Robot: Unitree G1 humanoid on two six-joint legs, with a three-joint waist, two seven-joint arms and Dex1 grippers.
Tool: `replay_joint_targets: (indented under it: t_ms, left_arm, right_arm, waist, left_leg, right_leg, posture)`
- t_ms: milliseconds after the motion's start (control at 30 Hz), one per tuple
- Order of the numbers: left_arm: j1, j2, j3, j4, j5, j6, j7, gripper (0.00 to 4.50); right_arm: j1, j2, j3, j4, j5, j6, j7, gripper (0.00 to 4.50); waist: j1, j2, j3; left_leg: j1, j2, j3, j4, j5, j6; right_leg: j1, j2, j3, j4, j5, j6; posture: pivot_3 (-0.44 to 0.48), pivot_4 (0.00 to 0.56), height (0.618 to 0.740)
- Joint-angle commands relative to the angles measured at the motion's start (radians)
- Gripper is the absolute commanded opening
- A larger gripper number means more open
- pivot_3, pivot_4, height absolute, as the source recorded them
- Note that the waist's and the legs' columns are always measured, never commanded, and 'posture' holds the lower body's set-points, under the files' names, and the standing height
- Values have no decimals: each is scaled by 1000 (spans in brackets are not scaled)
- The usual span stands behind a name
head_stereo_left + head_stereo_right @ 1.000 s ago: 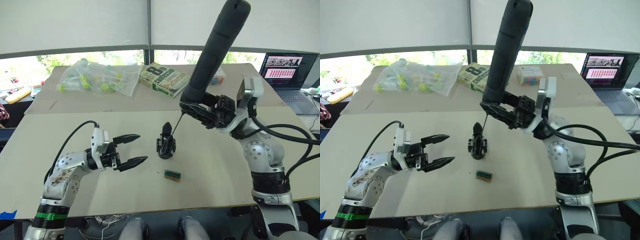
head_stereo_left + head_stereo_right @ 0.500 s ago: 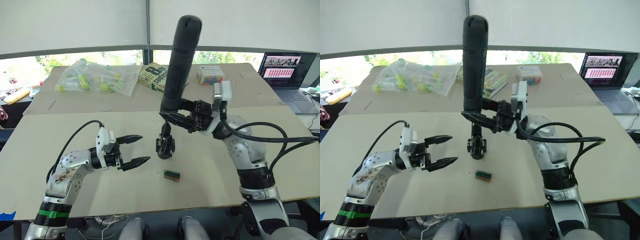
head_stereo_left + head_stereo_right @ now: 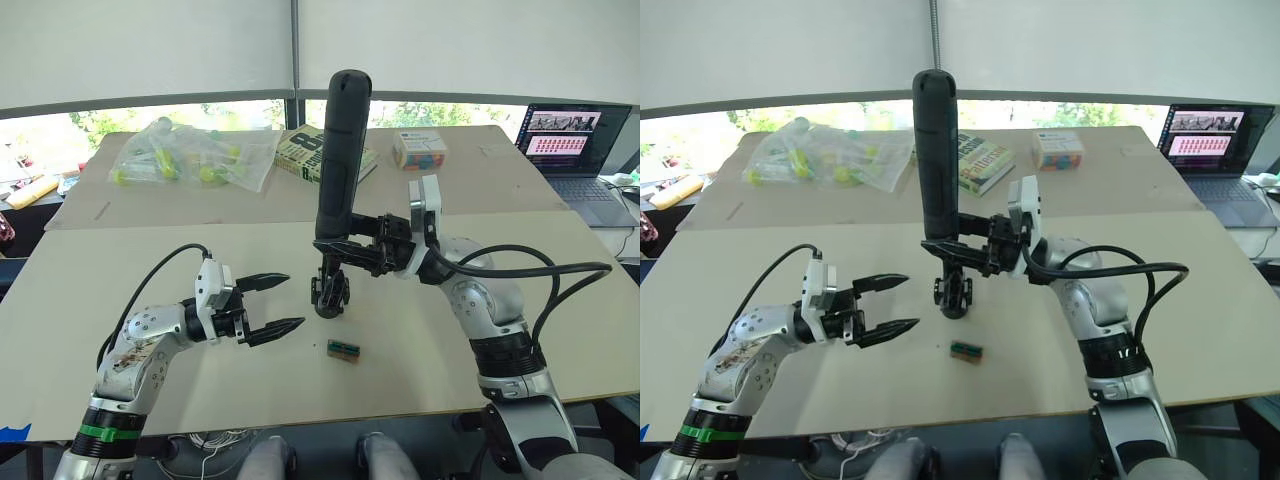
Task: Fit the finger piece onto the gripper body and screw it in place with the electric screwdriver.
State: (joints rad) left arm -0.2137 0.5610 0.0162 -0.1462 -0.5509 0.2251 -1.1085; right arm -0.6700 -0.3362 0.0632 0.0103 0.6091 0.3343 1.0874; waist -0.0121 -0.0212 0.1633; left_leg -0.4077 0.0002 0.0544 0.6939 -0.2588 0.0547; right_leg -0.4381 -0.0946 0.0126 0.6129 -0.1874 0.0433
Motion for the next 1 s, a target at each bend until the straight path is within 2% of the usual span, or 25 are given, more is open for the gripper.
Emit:
replay_joint_targets:
  t_ms: [33,1000]
  left_arm:
    - [11,-2,2,-46,-4,-6,3,4500]
    - [9,-8,-13,-13,11,-20,-10,4500]
  right_arm:
    - [-37,3,-24,-28,15,-10,6,1956]
    - [-54,38,-25,17,-34,-62,14,1956]
  waist:
    - [0,0,0]
    - [0,0,0]
  left_leg:
    - [0,0,0,0,0,0]
    - [0,0,0,0,0,0]
  right_leg:
    - [0,0,0,0,0,0]
    - [0,0,0,0,0,0]
  posture:
    - [0,150,740]
    - [0,150,740]
